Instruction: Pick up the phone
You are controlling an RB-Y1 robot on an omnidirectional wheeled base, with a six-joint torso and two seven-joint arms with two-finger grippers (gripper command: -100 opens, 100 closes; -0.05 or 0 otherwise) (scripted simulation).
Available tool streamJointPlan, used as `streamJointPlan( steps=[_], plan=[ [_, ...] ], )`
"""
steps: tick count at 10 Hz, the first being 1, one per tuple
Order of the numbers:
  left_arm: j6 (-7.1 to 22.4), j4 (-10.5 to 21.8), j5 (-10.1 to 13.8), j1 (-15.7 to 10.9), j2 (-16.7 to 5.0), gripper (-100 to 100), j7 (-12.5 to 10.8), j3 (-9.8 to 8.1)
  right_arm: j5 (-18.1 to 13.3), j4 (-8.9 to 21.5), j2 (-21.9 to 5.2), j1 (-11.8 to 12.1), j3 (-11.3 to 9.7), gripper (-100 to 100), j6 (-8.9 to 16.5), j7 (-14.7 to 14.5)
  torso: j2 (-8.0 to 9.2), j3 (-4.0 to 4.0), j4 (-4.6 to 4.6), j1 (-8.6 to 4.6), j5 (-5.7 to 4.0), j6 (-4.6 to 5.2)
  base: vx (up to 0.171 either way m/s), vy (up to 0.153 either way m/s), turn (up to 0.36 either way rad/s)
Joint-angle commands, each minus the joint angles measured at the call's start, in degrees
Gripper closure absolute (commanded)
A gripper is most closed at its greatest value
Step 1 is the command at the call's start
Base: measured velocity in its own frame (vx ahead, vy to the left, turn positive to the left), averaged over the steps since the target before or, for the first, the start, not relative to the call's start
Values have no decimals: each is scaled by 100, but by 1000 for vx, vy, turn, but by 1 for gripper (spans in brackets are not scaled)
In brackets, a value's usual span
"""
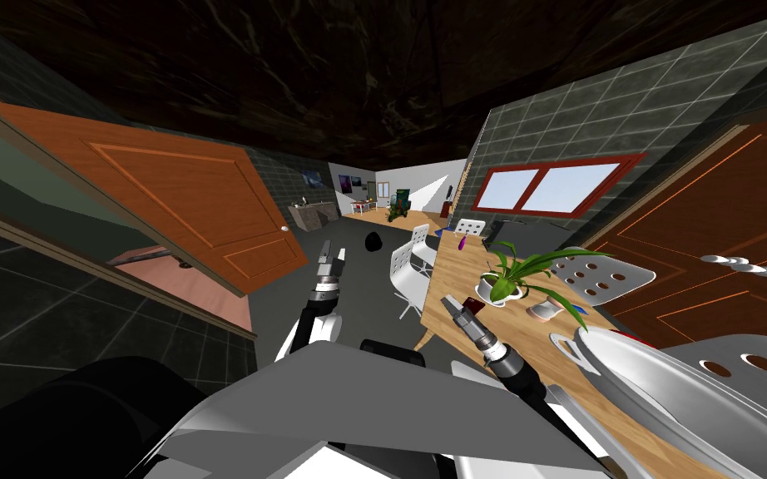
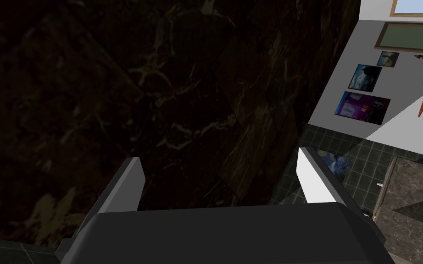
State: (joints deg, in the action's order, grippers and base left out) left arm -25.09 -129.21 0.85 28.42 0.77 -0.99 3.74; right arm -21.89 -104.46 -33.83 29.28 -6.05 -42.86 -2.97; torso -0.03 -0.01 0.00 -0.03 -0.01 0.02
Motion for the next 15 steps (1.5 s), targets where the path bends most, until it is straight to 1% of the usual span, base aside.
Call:
streamJointPlan(
  steps=[1,2,5,9,10,12,13,15],
  plan=[
    [0,0,0,0,0,0,0,0,0,0,0,0,0,-100,0,0,0,0,0,0,0,0,0,0,0],
    [0,0,0,0,0,0,0,0,-122,140,-195,96,24,-100,-35,-39,0,0,0,0,0,0,23,19,-42],
    [0,0,0,0,0,0,0,0,-341,373,-539,269,56,-100,-82,-105,-11,-6,-3,9,2,1,34,27,-26],
    [0,0,0,1,0,0,0,0,-780,790,-1157,610,95,-100,-140,-232,-15,-8,-3,0,1,0,41,10,-14],
    [0,0,0,1,0,0,0,0,-780,790,-1211,610,95,-100,-140,-232,-16,-9,-4,0,0,0,34,4,-3],
    [0,0,0,0,0,0,0,0,-1049,1016,-1561,816,106,-100,-157,-307,-13,-7,-3,0,0,0,42,8,8],
    [0,0,0,0,0,0,0,0,-1049,1016,-1614,816,106,-100,-157,-307,-16,-9,-3,1,0,-1,27,10,-4],
    [0,0,0,0,0,0,0,0,-1337,1243,-1994,1034,109,-100,-161,-387,-3,-2,-1,1,1,0,4,7,-18]
  ],
)
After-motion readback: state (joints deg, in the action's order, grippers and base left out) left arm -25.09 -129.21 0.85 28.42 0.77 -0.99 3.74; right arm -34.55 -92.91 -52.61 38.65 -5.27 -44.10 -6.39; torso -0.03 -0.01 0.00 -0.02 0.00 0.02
